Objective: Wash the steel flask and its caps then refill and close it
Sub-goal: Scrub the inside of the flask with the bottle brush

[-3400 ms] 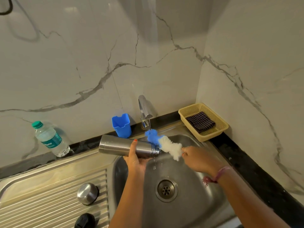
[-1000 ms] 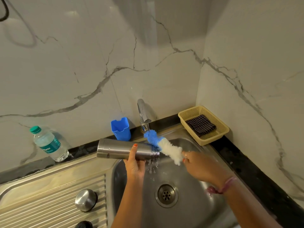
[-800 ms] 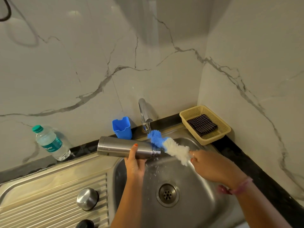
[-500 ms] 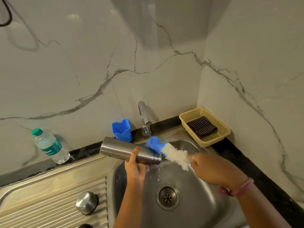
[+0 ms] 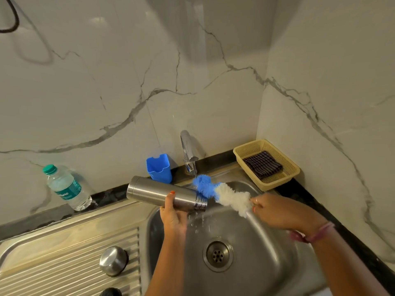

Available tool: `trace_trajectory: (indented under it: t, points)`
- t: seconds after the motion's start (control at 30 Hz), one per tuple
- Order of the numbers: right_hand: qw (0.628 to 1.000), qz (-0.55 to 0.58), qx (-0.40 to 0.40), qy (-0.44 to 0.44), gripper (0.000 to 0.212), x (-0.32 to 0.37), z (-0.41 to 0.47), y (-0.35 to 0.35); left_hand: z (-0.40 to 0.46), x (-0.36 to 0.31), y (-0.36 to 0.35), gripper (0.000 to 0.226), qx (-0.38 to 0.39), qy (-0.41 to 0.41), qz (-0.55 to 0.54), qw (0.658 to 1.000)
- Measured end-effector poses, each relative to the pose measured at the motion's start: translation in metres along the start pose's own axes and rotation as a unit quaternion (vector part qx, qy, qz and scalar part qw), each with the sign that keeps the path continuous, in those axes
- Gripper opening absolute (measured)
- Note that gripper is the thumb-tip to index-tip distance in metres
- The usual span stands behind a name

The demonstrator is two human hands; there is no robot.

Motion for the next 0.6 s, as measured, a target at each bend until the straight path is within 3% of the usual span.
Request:
trace_trajectory:
  t: [0.2, 0.4, 0.6]
  points:
    - [0.999, -0.021, -0.015, 0.031, 0.031, 0.012, 0.010, -0.016, -0.004, 0.005, -0.004, 0.053, 0.019, 0.008, 0.005, 1.000]
    - [0.999, 0.029, -0.017, 0.020, 0.037, -0.005, -0.008, -0.003, -0.007, -0.003, -0.004, 0.048, 0.009, -0.016, -0.050, 0.999]
    - [0.998, 0.029, -0.060, 0.020, 0.027, -0.013, 0.020, -0.029, -0.004, 0.004, -0.013, 0.051, 0.037, -0.029, -0.050, 0.998]
Point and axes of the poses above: each hand's wrist, its own z-axis towards the middle knuckle, its own y-axis out of the back of the hand, x = y × z, the point moved 3 cm from there along z, towards the middle knuckle, and after that the axes turned 6 degrees about z, right-handed, at the moved point
